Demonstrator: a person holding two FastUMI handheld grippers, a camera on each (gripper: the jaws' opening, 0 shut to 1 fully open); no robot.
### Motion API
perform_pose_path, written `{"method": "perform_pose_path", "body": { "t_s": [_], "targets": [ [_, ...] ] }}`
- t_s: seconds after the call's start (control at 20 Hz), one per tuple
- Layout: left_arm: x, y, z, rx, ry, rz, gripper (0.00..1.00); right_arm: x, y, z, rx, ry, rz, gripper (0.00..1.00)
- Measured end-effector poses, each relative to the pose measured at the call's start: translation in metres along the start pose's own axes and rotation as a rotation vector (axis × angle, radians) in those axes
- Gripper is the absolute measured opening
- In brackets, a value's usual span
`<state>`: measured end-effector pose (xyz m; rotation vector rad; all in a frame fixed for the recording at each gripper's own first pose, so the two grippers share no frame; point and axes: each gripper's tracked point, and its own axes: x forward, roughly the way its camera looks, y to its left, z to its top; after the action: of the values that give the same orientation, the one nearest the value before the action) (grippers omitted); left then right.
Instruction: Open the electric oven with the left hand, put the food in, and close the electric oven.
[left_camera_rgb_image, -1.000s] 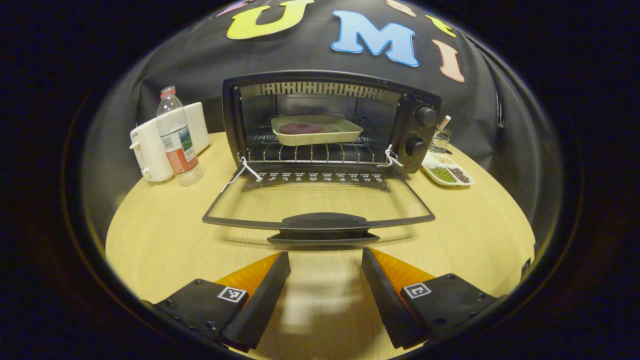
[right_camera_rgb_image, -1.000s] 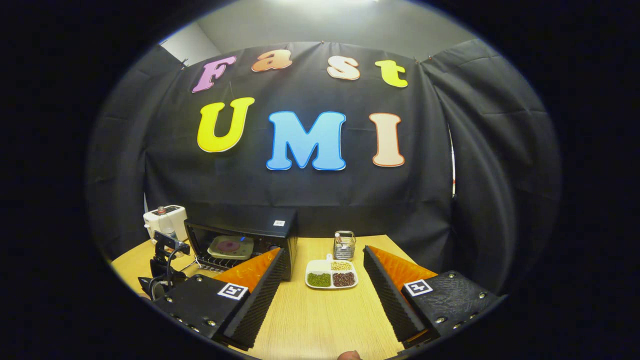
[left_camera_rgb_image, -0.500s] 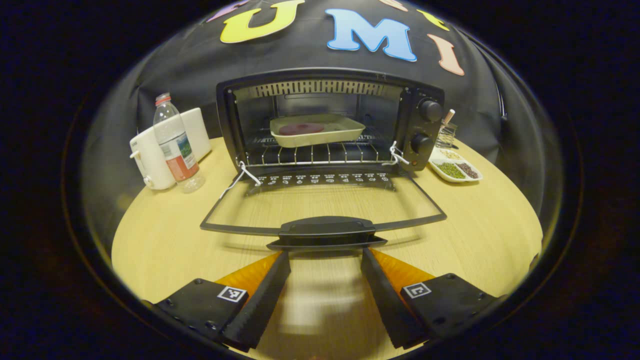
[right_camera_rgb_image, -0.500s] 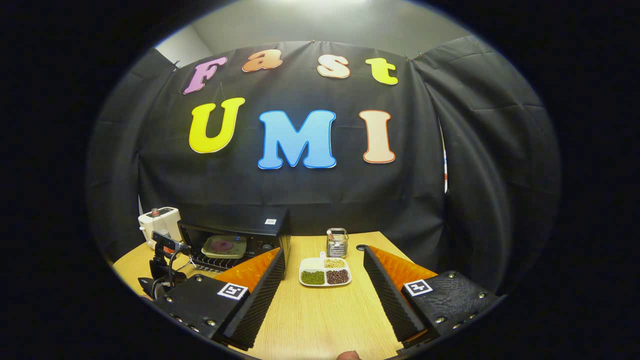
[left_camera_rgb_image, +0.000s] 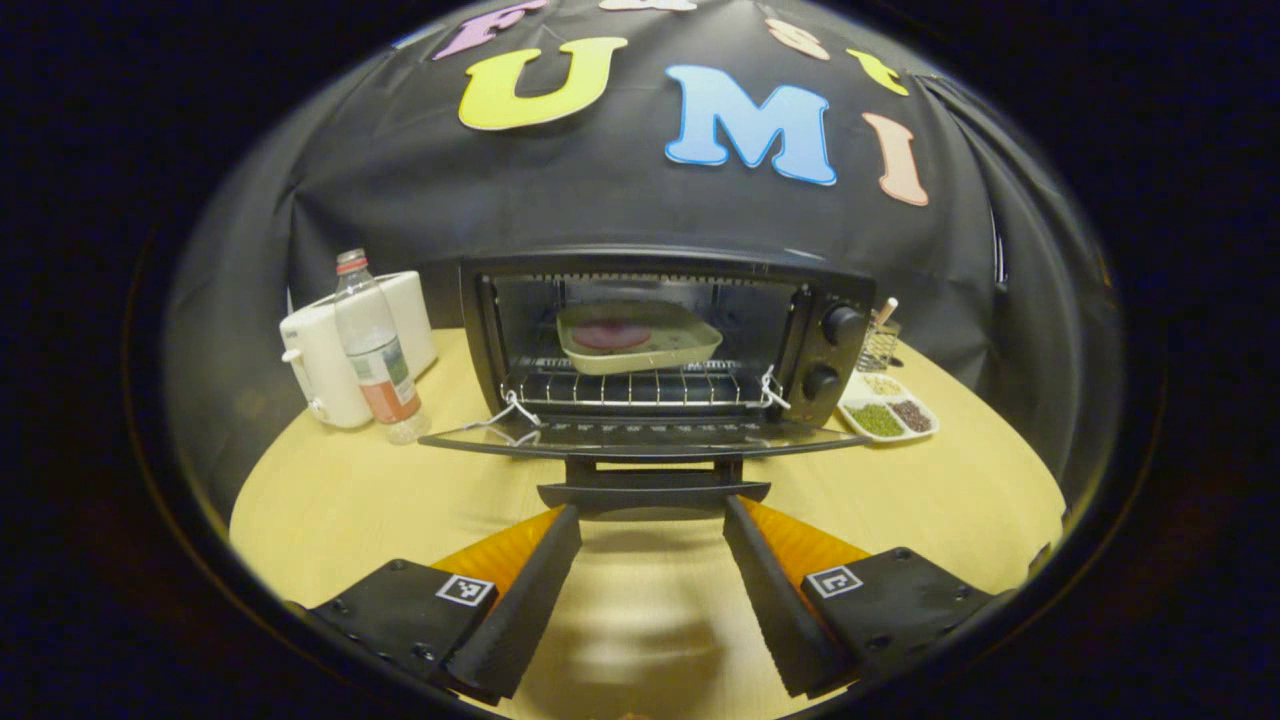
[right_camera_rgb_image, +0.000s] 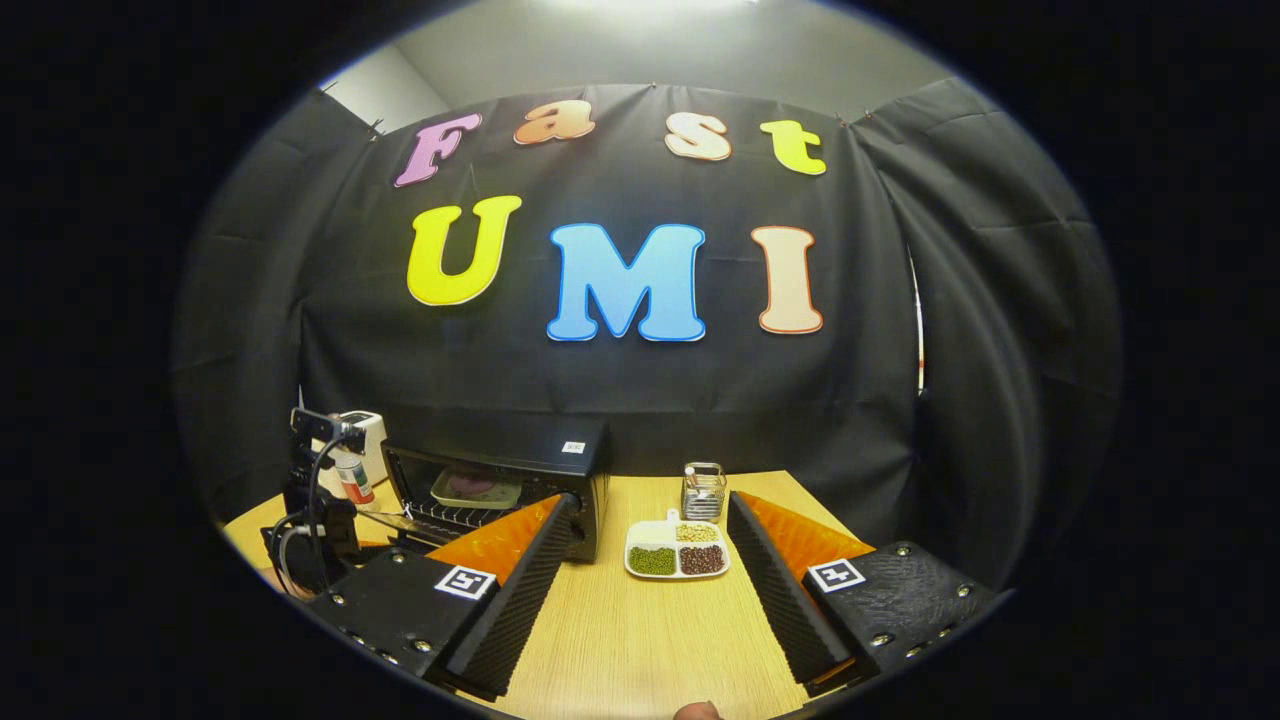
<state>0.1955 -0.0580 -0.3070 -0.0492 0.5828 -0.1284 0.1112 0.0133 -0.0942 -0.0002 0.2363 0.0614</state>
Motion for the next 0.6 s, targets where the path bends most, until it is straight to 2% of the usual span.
{"method": "perform_pose_path", "body": {
  "t_s": [0.1, 0.15, 0.25, 0.4, 0.45, 0.5, 0.6],
  "targets": [
    [0.001, 0.000, 0.016, 0.015, -0.037, -0.002, 1.00, 0.005, 0.001, 0.001, -0.003, 0.001, 0.001, 0.98],
    [0.003, 0.000, 0.025, 0.022, -0.054, -0.003, 0.98, 0.006, 0.000, 0.001, -0.002, 0.002, 0.000, 0.98],
    [0.005, 0.001, 0.044, 0.040, -0.089, -0.005, 1.00, 0.005, 0.000, 0.000, 0.002, 0.005, -0.005, 0.98],
    [0.014, -0.001, 0.068, 0.062, -0.130, -0.011, 0.98, 0.003, -0.003, 0.000, 0.010, 0.009, -0.015, 0.98],
    [0.017, -0.001, 0.077, 0.068, -0.144, -0.013, 1.00, 0.002, -0.005, 0.000, 0.013, 0.010, -0.019, 0.98],
    [0.017, 0.000, 0.088, 0.076, -0.163, -0.010, 0.98, 0.003, -0.002, 0.002, 0.017, 0.009, -0.019, 0.98],
    [0.012, -0.003, 0.117, 0.087, -0.224, -0.007, 1.00, -0.001, -0.007, 0.007, 0.024, -0.002, -0.027, 0.98]
  ]
}}
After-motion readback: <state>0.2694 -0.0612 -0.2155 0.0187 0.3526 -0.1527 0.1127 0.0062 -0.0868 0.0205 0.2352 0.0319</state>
